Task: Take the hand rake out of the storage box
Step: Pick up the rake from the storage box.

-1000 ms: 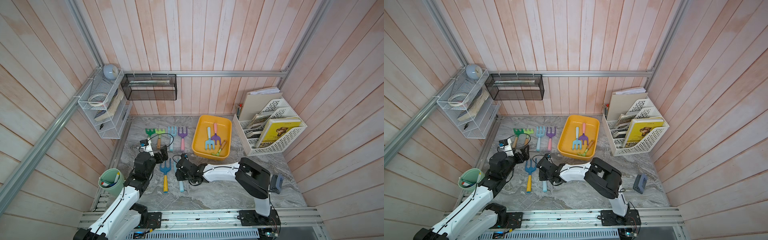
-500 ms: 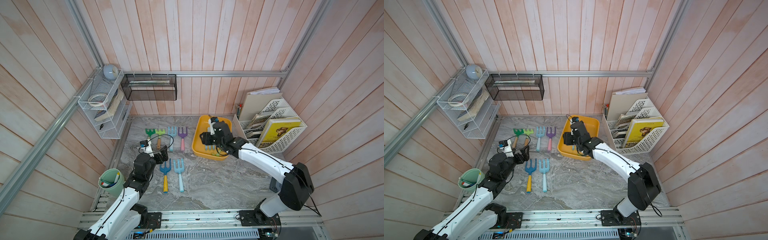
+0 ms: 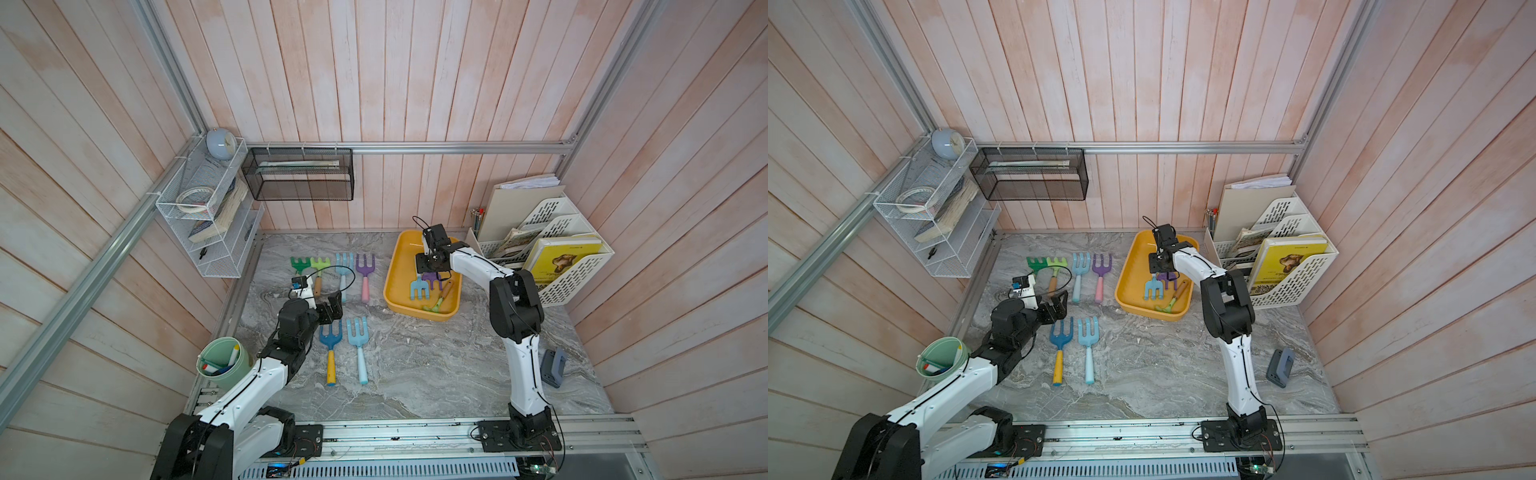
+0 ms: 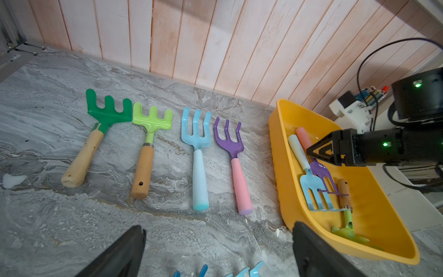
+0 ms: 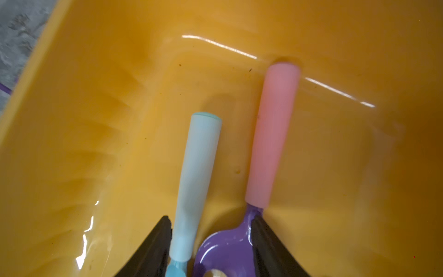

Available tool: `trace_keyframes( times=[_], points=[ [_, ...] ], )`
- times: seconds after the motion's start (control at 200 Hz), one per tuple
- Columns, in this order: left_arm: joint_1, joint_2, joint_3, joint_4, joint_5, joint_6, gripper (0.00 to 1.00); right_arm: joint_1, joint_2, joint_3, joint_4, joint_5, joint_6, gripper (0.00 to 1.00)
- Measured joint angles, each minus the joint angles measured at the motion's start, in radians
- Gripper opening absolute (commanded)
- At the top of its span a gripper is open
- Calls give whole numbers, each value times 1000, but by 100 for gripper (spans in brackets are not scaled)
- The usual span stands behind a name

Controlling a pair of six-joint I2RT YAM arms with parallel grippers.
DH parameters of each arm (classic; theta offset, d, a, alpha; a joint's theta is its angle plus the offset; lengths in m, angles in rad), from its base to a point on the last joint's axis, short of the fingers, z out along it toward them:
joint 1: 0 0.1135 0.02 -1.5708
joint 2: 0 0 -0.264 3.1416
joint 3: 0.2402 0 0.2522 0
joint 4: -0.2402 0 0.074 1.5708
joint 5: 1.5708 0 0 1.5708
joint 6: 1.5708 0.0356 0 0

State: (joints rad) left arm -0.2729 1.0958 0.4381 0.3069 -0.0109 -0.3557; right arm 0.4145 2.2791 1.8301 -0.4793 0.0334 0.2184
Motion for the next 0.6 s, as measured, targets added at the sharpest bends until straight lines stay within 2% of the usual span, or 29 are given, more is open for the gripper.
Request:
trace_keyframes(
  times=[0.11, 0.17, 0.42, 0.6],
  points=[
    [0, 70, 43, 6, -1, 21, 100, 1, 60, 68, -20, -18, -15, 51],
    [0, 93, 57, 9, -5, 31, 100, 1, 80, 99, -26, -24, -23, 46],
    [0, 124, 61, 24, -24, 57, 100, 1, 158, 238, -65, -32, -34, 39],
    [0, 153, 71, 22, -24, 70, 100, 3, 184, 255, -91, -40, -37, 34]
  ],
)
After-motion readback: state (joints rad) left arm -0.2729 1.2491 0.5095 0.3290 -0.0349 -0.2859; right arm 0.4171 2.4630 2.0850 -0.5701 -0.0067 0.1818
